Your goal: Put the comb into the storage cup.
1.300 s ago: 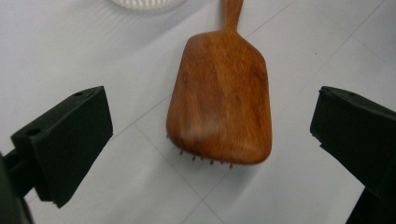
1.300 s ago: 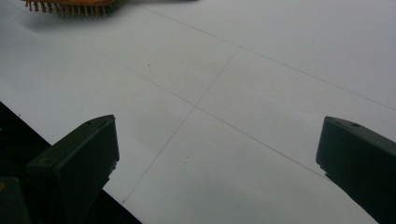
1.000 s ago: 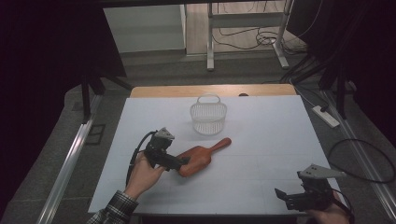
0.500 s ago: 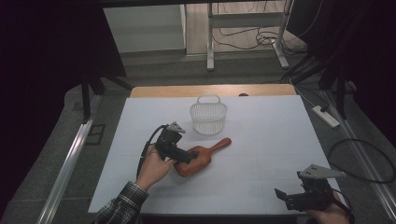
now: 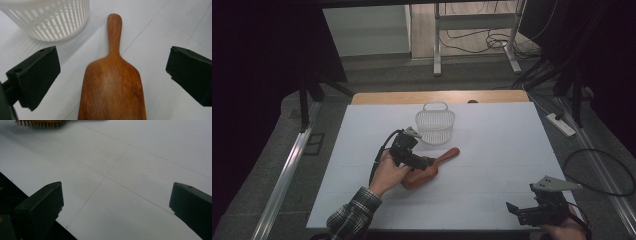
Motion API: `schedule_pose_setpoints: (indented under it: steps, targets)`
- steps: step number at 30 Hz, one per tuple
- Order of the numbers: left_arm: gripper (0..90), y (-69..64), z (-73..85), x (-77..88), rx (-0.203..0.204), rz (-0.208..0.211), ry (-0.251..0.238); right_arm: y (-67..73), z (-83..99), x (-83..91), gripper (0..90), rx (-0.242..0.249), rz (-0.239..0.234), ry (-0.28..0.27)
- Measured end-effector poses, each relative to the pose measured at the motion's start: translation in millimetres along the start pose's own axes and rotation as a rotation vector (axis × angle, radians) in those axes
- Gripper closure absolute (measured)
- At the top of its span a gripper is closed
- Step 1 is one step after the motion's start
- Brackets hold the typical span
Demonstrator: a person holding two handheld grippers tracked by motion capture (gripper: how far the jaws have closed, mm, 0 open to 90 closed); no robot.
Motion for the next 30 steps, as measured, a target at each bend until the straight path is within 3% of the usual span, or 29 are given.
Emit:
schedule_pose_setpoints:
  steps: [24, 30]
  targets:
    - [0.0, -2.8, -19.8, -24.9, -0.006, -0.001, 0.023, 0.4, 0.0, -0.2, 0.0, 0.003, -0.006, 0.000]
    - [6.7, -0.4, -21.5, -25.0, -0.028, -0.015, 0.034, 0.4, 0.0, 0.1, 0.0, 0.005, -0.008, -0.001]
Point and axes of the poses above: each handheld gripper's, and its own axes: x roughly backward along the jaws, z roughly out of its underside, y roughly to its left, the point moved 4 cm from there along -x, roughly forward along the jaws, and after that the axes turned 15 degrees about x, right-handed, at the moved point
